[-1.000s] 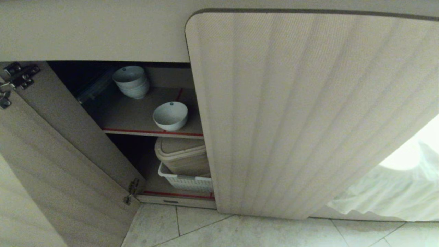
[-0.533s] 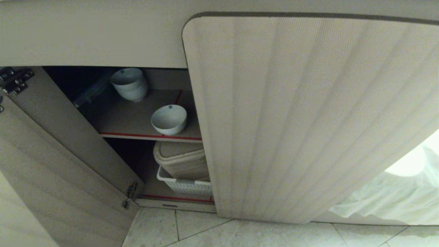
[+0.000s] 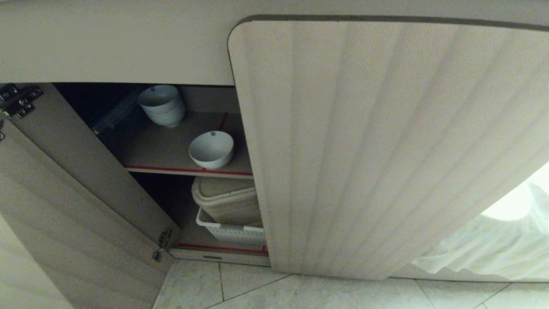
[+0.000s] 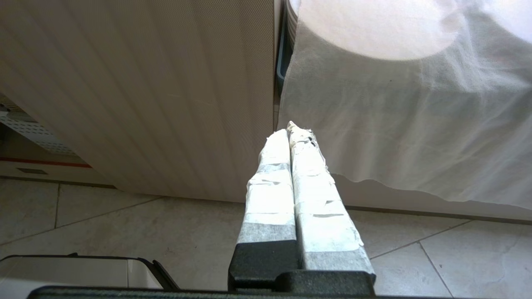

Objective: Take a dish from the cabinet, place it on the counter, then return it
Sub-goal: Take the bowl from the cabinet

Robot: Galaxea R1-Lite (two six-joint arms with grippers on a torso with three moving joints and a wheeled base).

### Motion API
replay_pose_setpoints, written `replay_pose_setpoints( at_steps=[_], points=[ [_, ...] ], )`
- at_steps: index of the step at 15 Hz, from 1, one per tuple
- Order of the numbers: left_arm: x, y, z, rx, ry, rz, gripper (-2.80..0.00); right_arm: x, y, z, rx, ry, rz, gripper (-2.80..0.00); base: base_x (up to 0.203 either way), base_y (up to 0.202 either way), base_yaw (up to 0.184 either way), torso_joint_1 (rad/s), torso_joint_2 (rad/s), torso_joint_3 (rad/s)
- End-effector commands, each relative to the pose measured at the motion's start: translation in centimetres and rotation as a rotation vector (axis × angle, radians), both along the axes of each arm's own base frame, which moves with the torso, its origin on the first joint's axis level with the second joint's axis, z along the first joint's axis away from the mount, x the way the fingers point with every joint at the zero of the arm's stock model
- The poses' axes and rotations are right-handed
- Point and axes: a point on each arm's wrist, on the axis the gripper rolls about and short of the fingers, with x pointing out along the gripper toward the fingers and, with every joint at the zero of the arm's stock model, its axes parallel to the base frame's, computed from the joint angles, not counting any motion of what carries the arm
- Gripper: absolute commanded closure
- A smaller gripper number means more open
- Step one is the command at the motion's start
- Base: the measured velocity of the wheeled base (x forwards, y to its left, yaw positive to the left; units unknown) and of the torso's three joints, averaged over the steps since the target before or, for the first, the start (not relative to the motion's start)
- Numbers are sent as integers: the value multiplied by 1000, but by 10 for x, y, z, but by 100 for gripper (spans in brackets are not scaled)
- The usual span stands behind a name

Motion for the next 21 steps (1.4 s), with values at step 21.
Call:
replay_pose_setpoints(
  at_steps=[21],
  points=[
    [86, -12, 64, -30, 700, -418, 0, 0, 0, 0, 0, 0, 1, 0, 0, 0, 0, 0, 0, 0]
  ],
)
